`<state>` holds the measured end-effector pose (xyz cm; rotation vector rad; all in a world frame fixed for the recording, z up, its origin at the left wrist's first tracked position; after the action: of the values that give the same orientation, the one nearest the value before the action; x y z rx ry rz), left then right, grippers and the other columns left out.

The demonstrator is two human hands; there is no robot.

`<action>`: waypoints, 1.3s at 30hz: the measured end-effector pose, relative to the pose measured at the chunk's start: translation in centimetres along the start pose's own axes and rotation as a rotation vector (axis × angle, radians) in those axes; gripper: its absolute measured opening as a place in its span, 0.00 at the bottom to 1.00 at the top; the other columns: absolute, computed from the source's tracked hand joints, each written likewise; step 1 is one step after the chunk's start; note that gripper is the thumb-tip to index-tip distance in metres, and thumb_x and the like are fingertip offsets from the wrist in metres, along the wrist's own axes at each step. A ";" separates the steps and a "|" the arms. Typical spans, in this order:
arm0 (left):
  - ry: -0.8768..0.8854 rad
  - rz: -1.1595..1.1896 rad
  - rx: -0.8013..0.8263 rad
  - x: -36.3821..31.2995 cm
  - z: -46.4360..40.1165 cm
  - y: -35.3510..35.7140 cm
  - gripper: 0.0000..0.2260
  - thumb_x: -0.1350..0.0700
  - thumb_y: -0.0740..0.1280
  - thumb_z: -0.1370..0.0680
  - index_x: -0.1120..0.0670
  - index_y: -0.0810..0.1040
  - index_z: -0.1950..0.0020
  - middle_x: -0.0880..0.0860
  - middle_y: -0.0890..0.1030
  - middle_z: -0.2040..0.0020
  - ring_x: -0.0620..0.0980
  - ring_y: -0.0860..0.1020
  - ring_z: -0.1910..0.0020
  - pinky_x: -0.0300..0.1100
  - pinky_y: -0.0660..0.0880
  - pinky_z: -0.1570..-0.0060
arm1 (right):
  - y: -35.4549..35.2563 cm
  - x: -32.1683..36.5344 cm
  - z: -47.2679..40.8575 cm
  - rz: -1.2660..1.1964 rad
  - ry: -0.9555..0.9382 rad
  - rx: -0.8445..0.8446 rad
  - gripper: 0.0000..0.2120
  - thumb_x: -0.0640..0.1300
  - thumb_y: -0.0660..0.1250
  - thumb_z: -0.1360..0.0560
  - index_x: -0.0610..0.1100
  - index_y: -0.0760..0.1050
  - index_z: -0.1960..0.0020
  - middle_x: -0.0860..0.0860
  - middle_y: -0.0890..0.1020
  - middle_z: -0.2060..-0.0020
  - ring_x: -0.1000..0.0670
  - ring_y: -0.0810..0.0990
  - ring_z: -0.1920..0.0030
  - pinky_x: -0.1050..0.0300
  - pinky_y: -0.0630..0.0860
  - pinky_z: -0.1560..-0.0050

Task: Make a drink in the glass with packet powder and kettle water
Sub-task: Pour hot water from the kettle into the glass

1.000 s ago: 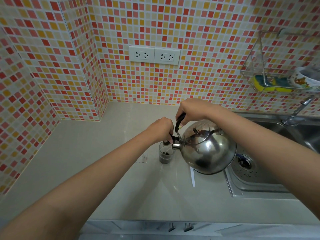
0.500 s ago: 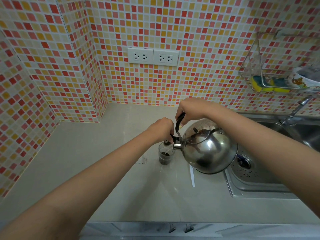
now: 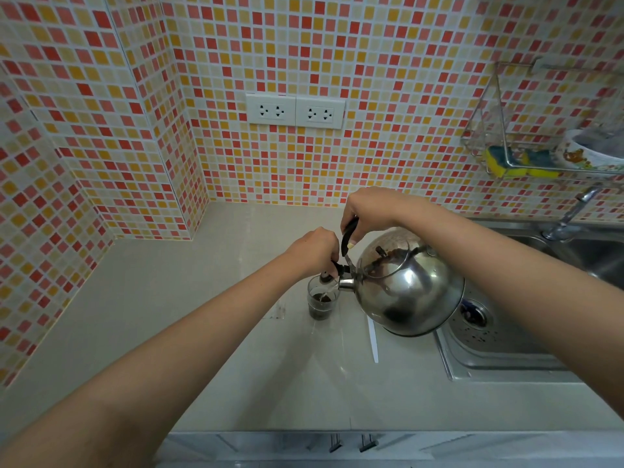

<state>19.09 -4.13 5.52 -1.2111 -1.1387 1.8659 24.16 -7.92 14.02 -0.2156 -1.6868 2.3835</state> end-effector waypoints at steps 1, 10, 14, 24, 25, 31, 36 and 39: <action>0.001 -0.002 0.000 0.0 0.0 0.0 0.14 0.55 0.76 0.30 0.58 0.84 0.46 0.56 0.84 0.50 0.55 0.81 0.53 0.43 0.76 0.59 | 0.0 0.0 0.0 0.000 0.001 0.000 0.11 0.50 0.75 0.31 0.50 0.83 0.50 0.56 0.82 0.63 0.52 0.79 0.60 0.50 0.78 0.55; 0.001 -0.003 0.000 -0.4 0.2 -0.4 0.15 0.55 0.76 0.29 0.58 0.84 0.44 0.56 0.84 0.49 0.56 0.81 0.52 0.42 0.74 0.60 | -0.3 -0.1 0.2 0.008 0.008 -0.009 0.11 0.50 0.75 0.31 0.50 0.83 0.50 0.56 0.83 0.62 0.51 0.80 0.59 0.51 0.77 0.56; 0.001 -0.004 -0.007 -0.5 0.3 -0.5 0.15 0.55 0.76 0.29 0.58 0.84 0.45 0.56 0.84 0.50 0.55 0.81 0.53 0.42 0.74 0.60 | -0.4 0.0 0.3 0.002 0.015 -0.001 0.12 0.50 0.74 0.31 0.49 0.84 0.49 0.53 0.85 0.58 0.50 0.81 0.57 0.51 0.78 0.55; -0.001 -0.001 -0.012 -0.5 0.4 -0.7 0.15 0.55 0.76 0.29 0.58 0.84 0.44 0.56 0.84 0.49 0.56 0.81 0.51 0.43 0.75 0.58 | -0.6 0.3 0.2 0.016 0.018 0.002 0.12 0.49 0.74 0.31 0.48 0.83 0.49 0.56 0.80 0.63 0.51 0.78 0.60 0.58 0.71 0.63; -0.001 -0.001 -0.011 -0.6 0.5 -0.7 0.15 0.56 0.76 0.29 0.58 0.84 0.44 0.57 0.84 0.49 0.56 0.81 0.51 0.43 0.75 0.58 | -0.7 0.3 0.2 0.017 0.017 0.002 0.12 0.49 0.74 0.31 0.48 0.83 0.48 0.56 0.80 0.63 0.51 0.77 0.60 0.58 0.71 0.63; -0.008 0.007 -0.009 -0.6 0.6 -0.8 0.15 0.56 0.76 0.29 0.59 0.83 0.44 0.57 0.84 0.49 0.56 0.81 0.51 0.43 0.74 0.59 | -0.7 0.3 0.2 0.013 0.018 0.000 0.13 0.49 0.74 0.31 0.48 0.83 0.48 0.56 0.80 0.62 0.52 0.77 0.60 0.58 0.72 0.63; -0.013 0.011 -0.006 -0.7 0.7 -0.9 0.15 0.56 0.75 0.28 0.58 0.83 0.44 0.57 0.84 0.49 0.56 0.81 0.51 0.43 0.73 0.60 | -0.8 0.2 0.3 0.015 0.019 -0.005 0.12 0.49 0.74 0.31 0.48 0.83 0.49 0.56 0.81 0.63 0.52 0.77 0.61 0.56 0.72 0.61; -0.014 0.017 -0.002 -0.7 0.7 -0.8 0.15 0.55 0.76 0.29 0.58 0.84 0.44 0.57 0.84 0.49 0.56 0.81 0.52 0.43 0.75 0.59 | -0.8 0.2 0.4 0.013 0.020 -0.001 0.11 0.49 0.75 0.31 0.48 0.83 0.49 0.56 0.80 0.64 0.52 0.77 0.61 0.55 0.73 0.60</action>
<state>18.78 -4.61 6.62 -1.2143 -1.1413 1.8884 23.92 -7.98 14.91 -0.2510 -1.6835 2.3815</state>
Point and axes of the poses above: each hand's wrist, its own z-axis away from the middle knuckle, its own y-axis out of the palm, x = y × z, the point moved 8 cm from there along -z, towards the middle knuckle
